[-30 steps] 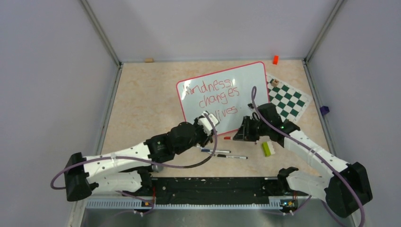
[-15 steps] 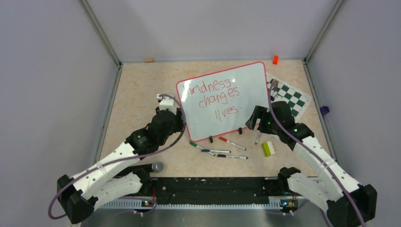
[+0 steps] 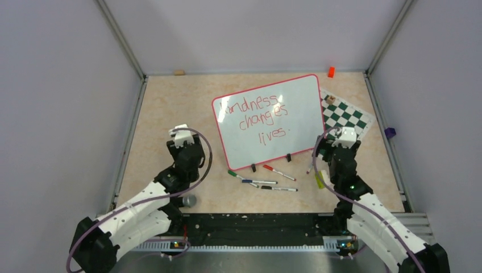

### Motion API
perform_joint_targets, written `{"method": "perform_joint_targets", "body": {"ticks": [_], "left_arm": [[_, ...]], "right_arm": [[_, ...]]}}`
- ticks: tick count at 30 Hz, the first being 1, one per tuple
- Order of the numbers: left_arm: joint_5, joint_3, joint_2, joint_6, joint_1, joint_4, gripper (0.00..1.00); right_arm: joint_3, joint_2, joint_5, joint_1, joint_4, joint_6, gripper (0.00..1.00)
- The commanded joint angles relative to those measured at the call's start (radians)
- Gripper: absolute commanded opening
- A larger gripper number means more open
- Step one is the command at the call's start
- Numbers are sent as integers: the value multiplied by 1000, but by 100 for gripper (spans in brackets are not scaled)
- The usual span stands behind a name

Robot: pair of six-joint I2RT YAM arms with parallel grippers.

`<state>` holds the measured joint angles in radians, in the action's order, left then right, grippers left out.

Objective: Write a sentence on the whiteboard
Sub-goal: Reset both arms

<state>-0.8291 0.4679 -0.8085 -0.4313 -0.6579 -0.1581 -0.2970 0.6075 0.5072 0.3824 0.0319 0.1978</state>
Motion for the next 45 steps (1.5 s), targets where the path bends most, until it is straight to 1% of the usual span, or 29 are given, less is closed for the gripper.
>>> {"method": "perform_joint_targets", "body": {"ticks": [1, 3, 4, 5, 7, 9, 11, 12, 13, 14, 16, 17, 19, 20, 21, 22, 24, 28, 30, 32, 34, 35, 36, 37, 38, 39, 40, 41, 45], "left_arm": [[-165, -100, -71, 167, 69, 456, 66], [-136, -170, -123, 269, 132, 678, 66], [-123, -165, -137, 280, 161, 696, 66], [-75, -172, -153, 316, 190, 737, 66], [-1, -214, -209, 377, 254, 904, 66], [79, -241, -294, 387, 318, 1037, 64], [93, -265, -406, 384, 363, 1173, 61], [83, -280, -474, 430, 378, 1310, 58], [58, -270, -513, 483, 367, 1341, 58], [91, -257, -525, 506, 362, 1318, 53], [128, -226, -544, 529, 368, 1280, 51], [156, -207, -561, 552, 368, 1264, 47], [175, -184, -597, 599, 368, 1269, 42], [187, -187, -616, 599, 378, 1283, 40], [173, -192, -654, 600, 394, 1351, 39], [128, -188, -669, 580, 407, 1379, 40], [138, -177, -644, 526, 436, 1310, 39], [263, -156, -633, 479, 501, 1228, 40], [311, -132, -622, 452, 521, 1154, 35], [375, -163, -625, 447, 549, 1210, 32], [531, -202, -613, 408, 603, 1229, 31], [589, -234, -637, 407, 629, 1324, 27], [622, -254, -668, 421, 633, 1413, 26], [636, -261, -681, 451, 631, 1439, 26], [632, -249, -666, 446, 630, 1385, 26], [624, -227, -649, 438, 630, 1310, 33], [618, -198, -636, 436, 631, 1237, 89], [608, -177, -633, 406, 634, 1194, 97], [627, -165, -643, 401, 649, 1189, 99]], "right_arm": [[136, 80, 55, -6, 546, -274, 99], [203, 146, 60, -6, 731, -317, 98], [227, 185, 21, -16, 801, -345, 93], [242, 248, -20, -28, 865, -357, 90], [244, 380, -47, -81, 965, -280, 93], [250, 526, -102, -164, 1113, -208, 94], [215, 574, -141, -208, 1111, -231, 94], [215, 600, -198, -251, 1138, -220, 93], [218, 637, -252, -296, 1173, -192, 92], [229, 686, -278, -327, 1236, -162, 91], [244, 847, -263, -345, 1426, -143, 91], [238, 891, -255, -343, 1507, -157, 91], [172, 805, -291, -342, 1246, -146, 85], [149, 840, -292, -342, 1242, -154, 84], [136, 859, -301, -342, 1256, -165, 93], [125, 828, -305, -342, 1169, -157, 98], [130, 852, -305, -342, 1230, -166, 99], [109, 849, -330, -341, 1176, -175, 99], [108, 849, -330, -341, 1177, -177, 99], [107, 845, -333, -340, 1173, -177, 99], [109, 850, -331, -341, 1181, -176, 99], [108, 847, -332, -341, 1176, -177, 99], [108, 849, -333, -340, 1177, -177, 99], [108, 849, -332, -341, 1179, -177, 99], [109, 848, -333, -341, 1177, -176, 99], [108, 848, -334, -341, 1178, -177, 99], [108, 847, -333, -341, 1177, -176, 99], [108, 849, -333, -340, 1178, -176, 99], [108, 848, -333, -341, 1177, -176, 99]]}}
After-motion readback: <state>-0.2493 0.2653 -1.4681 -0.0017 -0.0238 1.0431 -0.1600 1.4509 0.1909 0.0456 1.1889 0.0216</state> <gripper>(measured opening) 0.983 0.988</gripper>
